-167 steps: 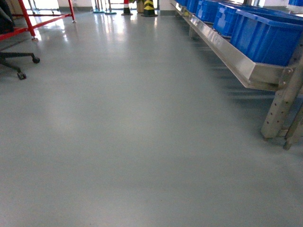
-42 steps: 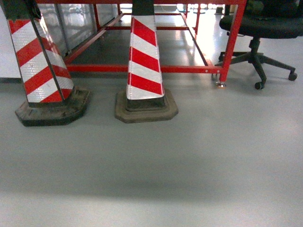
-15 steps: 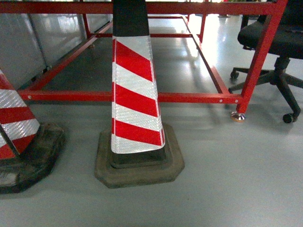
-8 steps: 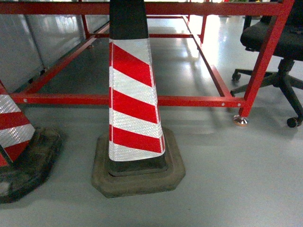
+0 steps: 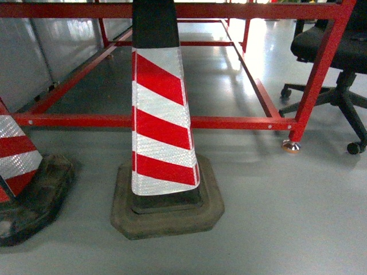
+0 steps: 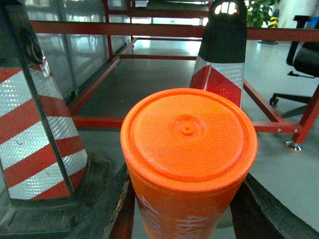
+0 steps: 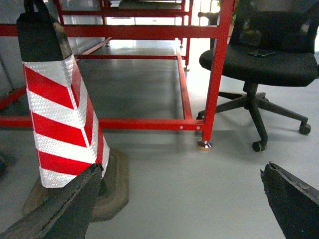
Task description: Pick capacitor and pack into box
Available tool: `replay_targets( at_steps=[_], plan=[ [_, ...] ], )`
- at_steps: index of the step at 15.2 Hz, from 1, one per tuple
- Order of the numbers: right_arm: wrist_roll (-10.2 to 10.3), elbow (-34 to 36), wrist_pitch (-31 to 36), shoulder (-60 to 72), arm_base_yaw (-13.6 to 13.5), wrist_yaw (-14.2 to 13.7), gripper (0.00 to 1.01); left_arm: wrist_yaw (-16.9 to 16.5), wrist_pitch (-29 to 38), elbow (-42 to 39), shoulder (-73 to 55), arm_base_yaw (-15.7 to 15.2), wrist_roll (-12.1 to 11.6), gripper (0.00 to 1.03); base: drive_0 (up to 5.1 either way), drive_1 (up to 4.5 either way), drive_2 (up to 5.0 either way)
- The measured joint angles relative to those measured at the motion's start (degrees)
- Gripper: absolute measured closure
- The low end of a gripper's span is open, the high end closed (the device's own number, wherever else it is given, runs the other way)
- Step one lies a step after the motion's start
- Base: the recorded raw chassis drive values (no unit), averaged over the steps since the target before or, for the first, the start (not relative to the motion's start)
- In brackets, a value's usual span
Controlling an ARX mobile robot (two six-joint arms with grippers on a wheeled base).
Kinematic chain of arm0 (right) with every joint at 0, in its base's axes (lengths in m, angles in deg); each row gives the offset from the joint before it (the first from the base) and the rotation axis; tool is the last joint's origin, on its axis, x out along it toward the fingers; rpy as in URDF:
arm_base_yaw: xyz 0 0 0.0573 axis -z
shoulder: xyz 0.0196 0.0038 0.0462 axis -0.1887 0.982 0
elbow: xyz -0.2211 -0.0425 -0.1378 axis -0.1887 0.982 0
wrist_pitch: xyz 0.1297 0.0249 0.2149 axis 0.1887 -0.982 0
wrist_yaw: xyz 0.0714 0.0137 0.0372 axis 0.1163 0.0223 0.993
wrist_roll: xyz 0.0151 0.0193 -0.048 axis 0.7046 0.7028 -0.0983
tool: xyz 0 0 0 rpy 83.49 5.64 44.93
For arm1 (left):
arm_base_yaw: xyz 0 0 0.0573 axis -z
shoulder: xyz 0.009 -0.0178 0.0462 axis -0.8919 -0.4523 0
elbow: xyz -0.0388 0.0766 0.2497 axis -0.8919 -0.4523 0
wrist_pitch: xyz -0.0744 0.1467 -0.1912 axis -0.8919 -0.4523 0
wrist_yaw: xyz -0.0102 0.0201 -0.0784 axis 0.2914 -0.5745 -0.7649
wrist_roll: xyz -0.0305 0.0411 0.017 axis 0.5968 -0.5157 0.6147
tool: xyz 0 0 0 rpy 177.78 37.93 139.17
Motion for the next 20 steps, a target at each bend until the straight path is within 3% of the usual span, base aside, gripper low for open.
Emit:
replay_targets(
  at_steps=[20],
  plan=[
    [0.0, 0.0, 0.0, 0.0, 0.0, 0.0, 0.03, 0.0, 0.1, 0.0, 0.0, 0.0, -0.6, 0.6, 0.0, 0.0, 0.0]
  ],
)
